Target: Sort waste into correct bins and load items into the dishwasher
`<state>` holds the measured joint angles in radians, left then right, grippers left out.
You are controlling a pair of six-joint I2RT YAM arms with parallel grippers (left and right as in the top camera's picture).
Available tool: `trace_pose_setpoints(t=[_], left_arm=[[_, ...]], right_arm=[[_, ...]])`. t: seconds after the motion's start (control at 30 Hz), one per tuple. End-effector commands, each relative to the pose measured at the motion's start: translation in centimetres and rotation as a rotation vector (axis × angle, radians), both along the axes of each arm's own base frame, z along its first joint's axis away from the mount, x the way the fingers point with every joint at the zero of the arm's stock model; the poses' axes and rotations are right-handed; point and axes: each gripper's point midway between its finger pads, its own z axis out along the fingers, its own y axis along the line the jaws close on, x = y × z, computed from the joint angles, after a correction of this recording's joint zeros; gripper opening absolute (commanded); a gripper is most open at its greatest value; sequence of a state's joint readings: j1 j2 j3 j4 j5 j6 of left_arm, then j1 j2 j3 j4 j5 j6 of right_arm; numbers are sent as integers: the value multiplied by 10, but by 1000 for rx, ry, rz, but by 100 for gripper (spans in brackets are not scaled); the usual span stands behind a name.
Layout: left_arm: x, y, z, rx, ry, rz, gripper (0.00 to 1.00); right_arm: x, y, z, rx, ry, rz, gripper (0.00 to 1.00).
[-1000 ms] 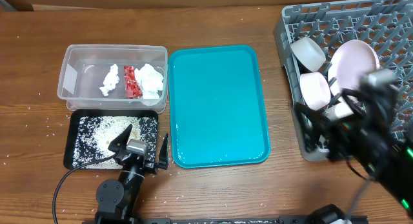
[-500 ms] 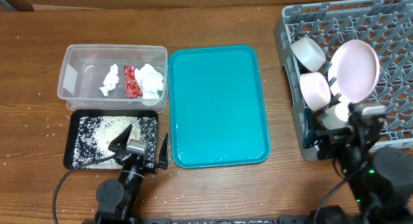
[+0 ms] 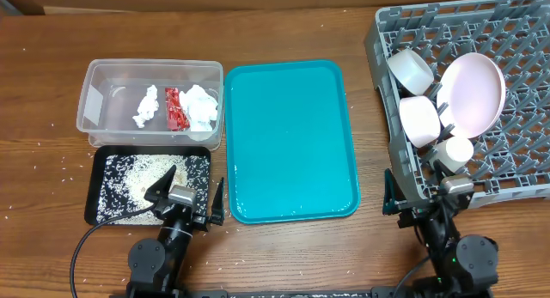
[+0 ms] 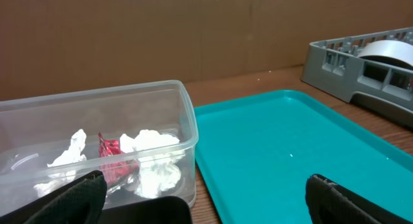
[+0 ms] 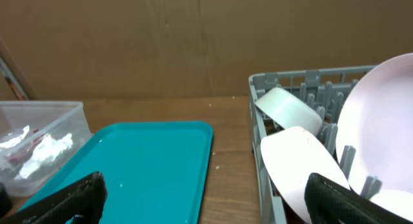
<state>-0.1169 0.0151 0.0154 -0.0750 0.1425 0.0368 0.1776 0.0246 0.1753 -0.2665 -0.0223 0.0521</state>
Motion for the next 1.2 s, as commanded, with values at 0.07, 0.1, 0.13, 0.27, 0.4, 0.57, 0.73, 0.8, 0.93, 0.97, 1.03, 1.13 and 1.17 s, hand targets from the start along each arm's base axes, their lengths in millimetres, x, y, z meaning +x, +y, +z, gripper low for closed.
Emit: trace_pose_setpoints(t=[0.07,0.1,0.13,0.27,0.4,0.57,0.73,0.8,0.93,0.97,1.03,1.13,1.17], left_arm=[[0,1,0,15,-10,5,100],[0,1,0,15,-10,5,100],[0,1,0,15,-10,5,100],[0,1,0,15,-10,5,100],[0,1,0,15,-10,5,100],[0,1,0,15,-10,5,100],[0,1,0,15,-10,5,100],[0,1,0,15,-10,5,100],[0,1,0,15,-10,5,100],[0,1,0,15,-10,5,100],[0,1,0,15,-10,5,100],[0,1,0,15,-10,5,100],[0,1,0,15,-10,5,100]], right_arm=[[8,3,-23,8,-23,11,100],[9,4,-26,9,-28,16,100],[10,5,-29,11,-37,22,100],[11,5,-28,13,-49,20,100],[11,5,-30,12,-42,21,100],[11,5,-30,12,-42,21,100],[11,5,-30,12,-42,21,100],[11,5,-30,12,-42,21,100],[11,5,-30,12,-42,21,100],[11,5,-30,12,-42,21,100],[11,5,-30,12,-42,21,100],[11,5,-30,12,-42,21,100],[11,5,-30,12,-42,21,100]])
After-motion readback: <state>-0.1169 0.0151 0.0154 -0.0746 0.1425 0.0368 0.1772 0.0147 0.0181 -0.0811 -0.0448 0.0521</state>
